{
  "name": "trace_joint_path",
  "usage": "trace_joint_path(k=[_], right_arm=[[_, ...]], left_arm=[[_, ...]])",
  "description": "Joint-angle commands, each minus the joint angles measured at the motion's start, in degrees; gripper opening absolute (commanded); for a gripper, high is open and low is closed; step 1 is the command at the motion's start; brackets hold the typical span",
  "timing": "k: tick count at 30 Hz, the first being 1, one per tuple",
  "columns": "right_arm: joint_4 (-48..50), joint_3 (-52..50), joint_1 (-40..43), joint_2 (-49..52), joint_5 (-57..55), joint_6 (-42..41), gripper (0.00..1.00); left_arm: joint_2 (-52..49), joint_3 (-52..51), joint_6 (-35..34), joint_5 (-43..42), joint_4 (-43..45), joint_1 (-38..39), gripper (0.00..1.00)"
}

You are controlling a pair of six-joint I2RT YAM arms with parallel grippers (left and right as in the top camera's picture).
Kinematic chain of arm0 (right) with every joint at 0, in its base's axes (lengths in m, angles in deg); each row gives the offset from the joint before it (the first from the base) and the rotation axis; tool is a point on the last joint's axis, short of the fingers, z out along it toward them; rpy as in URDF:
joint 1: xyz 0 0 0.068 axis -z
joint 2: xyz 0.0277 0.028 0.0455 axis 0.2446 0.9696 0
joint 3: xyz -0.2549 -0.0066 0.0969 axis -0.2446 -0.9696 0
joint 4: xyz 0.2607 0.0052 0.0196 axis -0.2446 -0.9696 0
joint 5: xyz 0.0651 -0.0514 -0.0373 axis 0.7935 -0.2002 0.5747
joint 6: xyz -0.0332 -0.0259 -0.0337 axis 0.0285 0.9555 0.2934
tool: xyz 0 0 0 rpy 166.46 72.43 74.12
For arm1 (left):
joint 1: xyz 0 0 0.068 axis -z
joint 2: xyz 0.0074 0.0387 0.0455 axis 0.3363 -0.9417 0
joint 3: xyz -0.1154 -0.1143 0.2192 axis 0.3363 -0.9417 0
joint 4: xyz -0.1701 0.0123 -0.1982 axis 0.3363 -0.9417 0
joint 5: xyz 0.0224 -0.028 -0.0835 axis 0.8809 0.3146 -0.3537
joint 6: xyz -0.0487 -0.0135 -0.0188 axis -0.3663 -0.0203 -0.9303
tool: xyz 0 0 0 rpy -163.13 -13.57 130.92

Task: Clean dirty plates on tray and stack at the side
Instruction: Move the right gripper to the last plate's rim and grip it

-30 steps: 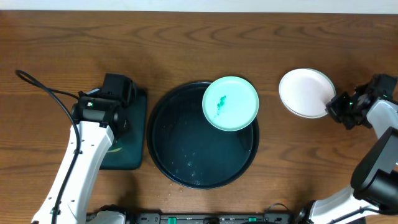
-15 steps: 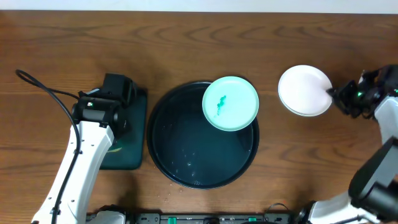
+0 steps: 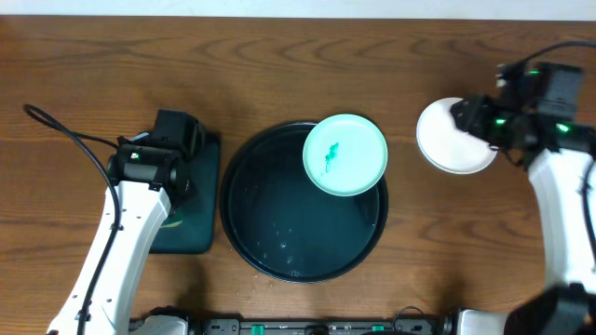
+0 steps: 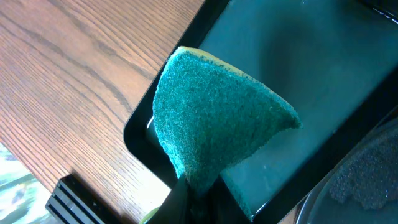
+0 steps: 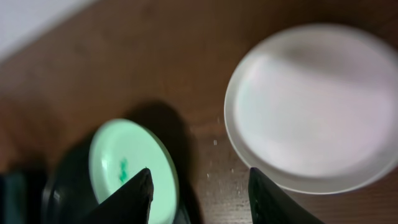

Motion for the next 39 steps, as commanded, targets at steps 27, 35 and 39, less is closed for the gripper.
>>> trace_joint_path(k=[27,35,39], right_arm=[[13.6,-0.2,-14.2,22.1,2.1,4.2,0.49],[13.5,3.0,-14.5,21.0,4.1,5.7,0.49],[14.2,3.3,-15.5,20.9,4.9,7.1,0.5]], left_arm=[[0.6,1.3,0.3,0.5,-0.1,-0.3,0.07],[0.6,1.3,0.3,0.5,-0.1,-0.3,0.07],[0.6,1.3,0.3,0.5,-0.1,-0.3,0.07]])
